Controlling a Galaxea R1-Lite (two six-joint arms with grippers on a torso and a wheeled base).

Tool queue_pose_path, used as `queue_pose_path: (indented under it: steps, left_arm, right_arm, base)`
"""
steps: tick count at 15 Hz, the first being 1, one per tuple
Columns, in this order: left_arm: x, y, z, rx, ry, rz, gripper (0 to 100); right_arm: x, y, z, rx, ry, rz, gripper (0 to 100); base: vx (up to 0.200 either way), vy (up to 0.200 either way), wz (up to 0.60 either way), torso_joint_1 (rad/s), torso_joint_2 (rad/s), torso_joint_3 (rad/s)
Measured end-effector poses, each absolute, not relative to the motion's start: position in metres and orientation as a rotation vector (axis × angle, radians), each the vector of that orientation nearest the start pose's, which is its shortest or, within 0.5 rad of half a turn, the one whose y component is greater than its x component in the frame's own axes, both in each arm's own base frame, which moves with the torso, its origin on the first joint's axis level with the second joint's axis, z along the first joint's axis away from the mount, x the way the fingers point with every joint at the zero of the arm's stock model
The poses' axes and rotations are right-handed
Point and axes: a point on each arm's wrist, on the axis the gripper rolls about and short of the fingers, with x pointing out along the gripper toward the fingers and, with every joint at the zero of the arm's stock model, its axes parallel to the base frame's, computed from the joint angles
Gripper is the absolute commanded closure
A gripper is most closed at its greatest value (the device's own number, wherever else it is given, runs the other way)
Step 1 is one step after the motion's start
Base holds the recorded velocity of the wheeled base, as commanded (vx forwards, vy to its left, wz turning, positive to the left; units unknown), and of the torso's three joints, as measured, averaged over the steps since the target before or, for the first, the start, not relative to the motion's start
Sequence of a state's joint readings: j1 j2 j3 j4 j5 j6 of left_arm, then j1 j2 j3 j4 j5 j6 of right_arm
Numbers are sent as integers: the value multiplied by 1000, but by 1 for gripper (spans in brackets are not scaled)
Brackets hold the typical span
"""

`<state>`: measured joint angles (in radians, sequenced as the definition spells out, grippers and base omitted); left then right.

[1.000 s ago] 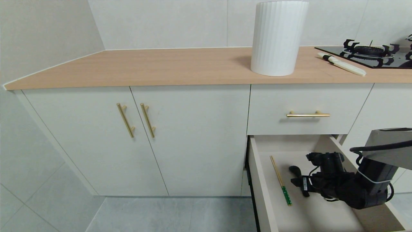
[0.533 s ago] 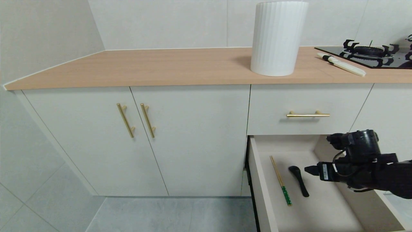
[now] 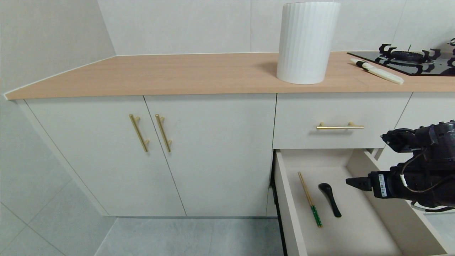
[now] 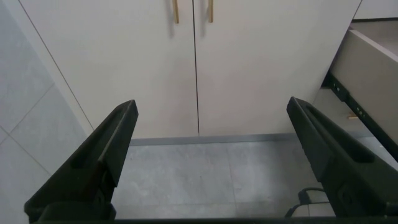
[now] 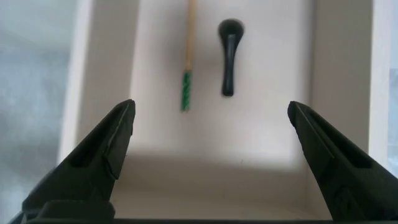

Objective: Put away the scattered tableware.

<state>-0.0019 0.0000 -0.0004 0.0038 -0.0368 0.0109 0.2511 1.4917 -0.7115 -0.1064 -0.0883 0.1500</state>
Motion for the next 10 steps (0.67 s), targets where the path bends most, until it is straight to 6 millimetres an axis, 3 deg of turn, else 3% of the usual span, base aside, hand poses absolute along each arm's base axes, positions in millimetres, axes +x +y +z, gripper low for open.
queue_pose_path:
  steps: [4, 10]
  left_arm:
    - [-23, -1, 75, 12, 3, -40, 0]
    - [-23, -1, 75, 13, 3, -40, 0]
  right_arm:
    - [219, 56, 173, 25, 659, 112, 0]
    - [214, 58, 171, -6, 688, 129, 0]
  base:
    - [0, 0, 0, 0, 0, 0]
    - [-200, 0, 0, -2, 2, -2]
